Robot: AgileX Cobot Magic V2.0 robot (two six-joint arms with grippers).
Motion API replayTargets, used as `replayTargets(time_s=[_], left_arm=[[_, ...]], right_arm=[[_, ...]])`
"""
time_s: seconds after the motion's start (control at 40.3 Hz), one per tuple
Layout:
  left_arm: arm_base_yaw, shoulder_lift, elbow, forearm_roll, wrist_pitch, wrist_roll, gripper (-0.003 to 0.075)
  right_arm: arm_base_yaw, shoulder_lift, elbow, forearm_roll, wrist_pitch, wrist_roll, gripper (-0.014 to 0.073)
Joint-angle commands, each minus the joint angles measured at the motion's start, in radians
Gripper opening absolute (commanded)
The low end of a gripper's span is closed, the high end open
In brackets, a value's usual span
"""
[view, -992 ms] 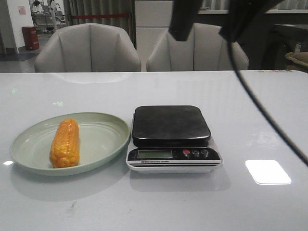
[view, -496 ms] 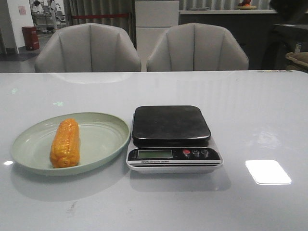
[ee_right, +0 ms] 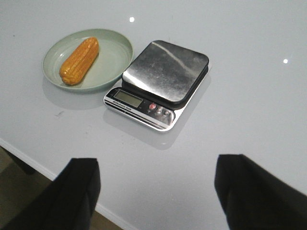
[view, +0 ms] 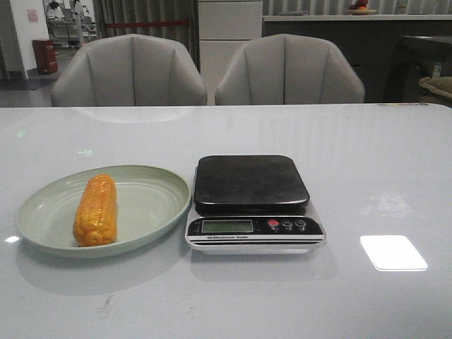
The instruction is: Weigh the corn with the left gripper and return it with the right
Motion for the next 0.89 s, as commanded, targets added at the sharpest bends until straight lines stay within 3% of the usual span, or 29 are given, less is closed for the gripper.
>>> replayTargets(time_s=[0.0, 0.298, 0.471, 0.57, 0.695, 0.868], left_arm=[[0.001, 0.014, -0.023, 0.006, -0.077, 0.0, 0.013], [0.001, 0.014, -0.023, 0.006, -0.077, 0.0, 0.013], [0.001, 0.014, -0.023, 0.006, -0.077, 0.0, 0.013], [0.001, 0.014, -0.023, 0.006, -0.077, 0.0, 0.013], [0.001, 0.014, -0.023, 0.006, -0.077, 0.0, 0.013], [0.001, 0.014, -0.023, 0.006, -0.077, 0.0, 0.013]], right_arm=[[-0.006, -0.093, 0.049, -0.017, -0.157, -0.014, 0.0597], [-0.006, -0.288, 0.28, -0.021, -0.422, -0.016, 0.0597], [-0.006, -0.288, 0.316, -0.022, -0.463, -0.016, 0.0588], [-0.006, -0.288, 0.316, -0.04, -0.458, -0.016, 0.0475], [-0.006, -0.288, 0.316, -0.053, -0.425, -0.016, 0.0132], [-0.006, -0.288, 0.316, -0.053, -0.423, -0.015, 0.0178]])
